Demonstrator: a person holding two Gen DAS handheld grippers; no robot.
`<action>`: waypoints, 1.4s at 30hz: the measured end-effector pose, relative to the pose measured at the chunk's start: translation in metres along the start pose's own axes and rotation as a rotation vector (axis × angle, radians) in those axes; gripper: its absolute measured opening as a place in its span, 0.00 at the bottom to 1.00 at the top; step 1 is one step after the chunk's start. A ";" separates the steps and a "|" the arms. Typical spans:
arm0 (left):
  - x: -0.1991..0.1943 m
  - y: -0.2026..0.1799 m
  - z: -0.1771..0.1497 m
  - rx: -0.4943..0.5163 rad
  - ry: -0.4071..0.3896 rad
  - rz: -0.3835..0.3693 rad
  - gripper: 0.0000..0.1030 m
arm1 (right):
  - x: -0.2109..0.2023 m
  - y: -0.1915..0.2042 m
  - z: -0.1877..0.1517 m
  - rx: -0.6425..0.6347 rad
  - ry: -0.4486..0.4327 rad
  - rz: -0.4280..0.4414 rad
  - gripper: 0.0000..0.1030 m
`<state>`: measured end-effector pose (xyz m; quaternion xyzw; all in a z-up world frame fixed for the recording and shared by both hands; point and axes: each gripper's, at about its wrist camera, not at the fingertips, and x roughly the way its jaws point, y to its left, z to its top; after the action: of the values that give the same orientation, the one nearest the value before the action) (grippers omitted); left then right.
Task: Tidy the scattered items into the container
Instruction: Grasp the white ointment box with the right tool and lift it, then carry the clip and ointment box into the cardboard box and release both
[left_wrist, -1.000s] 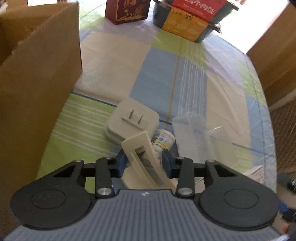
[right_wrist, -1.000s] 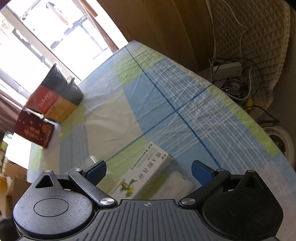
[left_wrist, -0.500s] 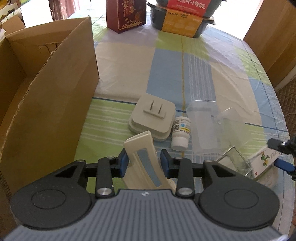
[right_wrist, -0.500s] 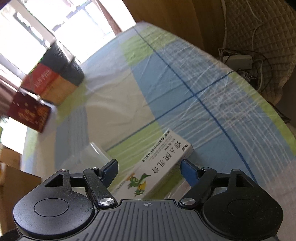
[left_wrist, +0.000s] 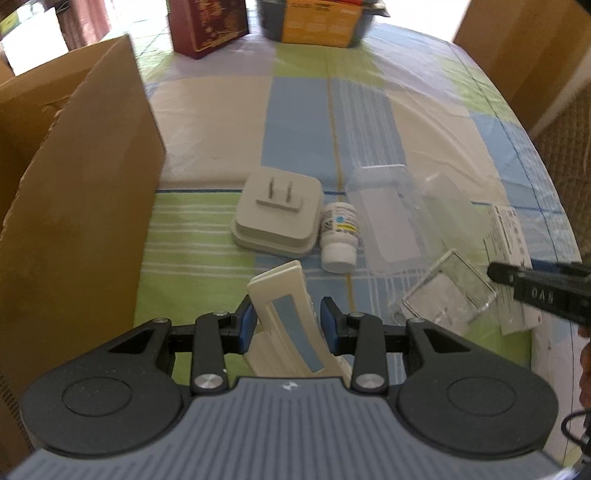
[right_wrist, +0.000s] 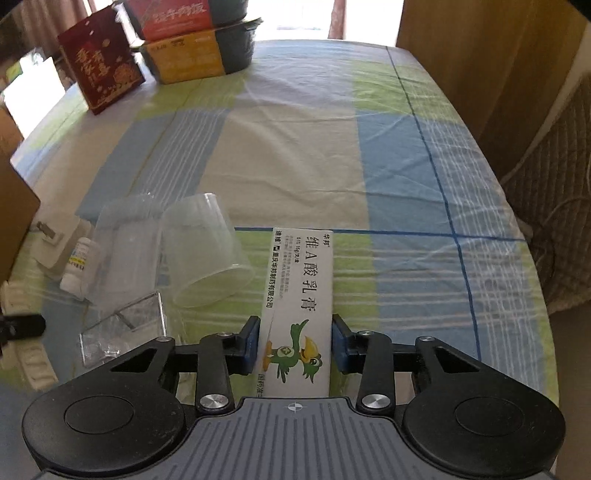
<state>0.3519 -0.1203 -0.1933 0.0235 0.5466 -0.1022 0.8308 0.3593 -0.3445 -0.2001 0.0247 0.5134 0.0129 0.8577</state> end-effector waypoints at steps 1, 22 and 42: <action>-0.001 -0.001 -0.001 0.008 0.002 -0.010 0.31 | -0.001 -0.003 0.000 0.023 -0.001 0.012 0.40; -0.169 0.046 -0.010 0.152 -0.271 -0.086 0.31 | -0.119 0.081 -0.019 0.079 -0.143 0.380 0.40; -0.176 0.206 -0.007 0.193 -0.227 0.082 0.31 | -0.145 0.298 0.013 -0.107 -0.142 0.503 0.40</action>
<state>0.3186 0.1078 -0.0505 0.1138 0.4356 -0.1219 0.8846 0.3038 -0.0540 -0.0497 0.1070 0.4281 0.2511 0.8615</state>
